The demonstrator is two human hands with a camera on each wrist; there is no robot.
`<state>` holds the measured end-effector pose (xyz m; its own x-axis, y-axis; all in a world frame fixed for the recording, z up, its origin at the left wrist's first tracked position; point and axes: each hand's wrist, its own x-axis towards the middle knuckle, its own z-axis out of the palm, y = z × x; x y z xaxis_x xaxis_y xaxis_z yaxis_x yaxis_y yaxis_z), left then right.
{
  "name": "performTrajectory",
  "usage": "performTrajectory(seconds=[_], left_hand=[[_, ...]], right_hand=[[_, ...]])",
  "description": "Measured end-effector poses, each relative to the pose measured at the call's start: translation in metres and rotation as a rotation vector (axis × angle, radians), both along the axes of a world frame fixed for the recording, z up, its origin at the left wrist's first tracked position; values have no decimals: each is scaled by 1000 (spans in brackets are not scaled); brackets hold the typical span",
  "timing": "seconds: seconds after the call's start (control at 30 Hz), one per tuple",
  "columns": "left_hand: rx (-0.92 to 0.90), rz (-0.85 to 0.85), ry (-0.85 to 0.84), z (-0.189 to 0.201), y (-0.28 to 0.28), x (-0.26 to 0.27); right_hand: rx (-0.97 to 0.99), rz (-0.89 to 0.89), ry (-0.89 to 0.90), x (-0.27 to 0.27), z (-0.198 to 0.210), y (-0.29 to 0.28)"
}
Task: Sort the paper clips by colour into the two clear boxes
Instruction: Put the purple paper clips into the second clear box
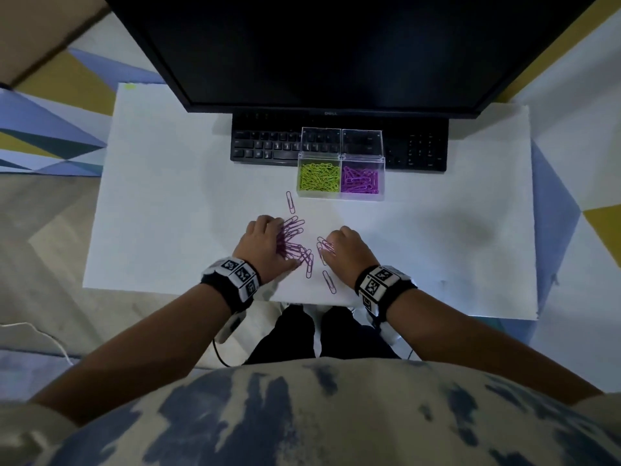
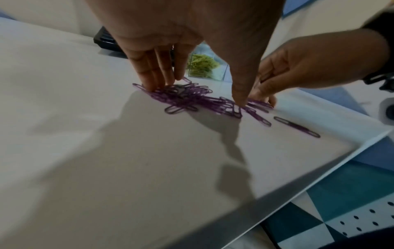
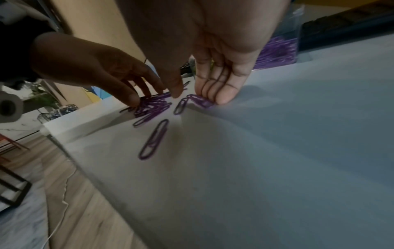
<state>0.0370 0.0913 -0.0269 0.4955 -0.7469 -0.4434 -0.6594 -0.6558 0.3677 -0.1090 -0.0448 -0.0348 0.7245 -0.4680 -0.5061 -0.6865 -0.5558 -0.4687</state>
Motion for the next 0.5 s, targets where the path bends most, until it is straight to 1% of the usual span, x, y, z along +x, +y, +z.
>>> performTrajectory(seconds=[0.07, 0.2, 0.3, 0.5], left_hand=[[-13, -27, 2, -2, 6, 0], [-34, -42, 24, -5, 7, -1], [-41, -29, 40, -9, 4, -2], [-78, -3, 13, -16, -8, -5]], right_hand=[[16, 52, 25, 6, 1, 12], [-69, 102, 32, 16, 0, 33], [-109, 98, 8, 23, -3, 38], [-38, 17, -80, 24, -14, 32]])
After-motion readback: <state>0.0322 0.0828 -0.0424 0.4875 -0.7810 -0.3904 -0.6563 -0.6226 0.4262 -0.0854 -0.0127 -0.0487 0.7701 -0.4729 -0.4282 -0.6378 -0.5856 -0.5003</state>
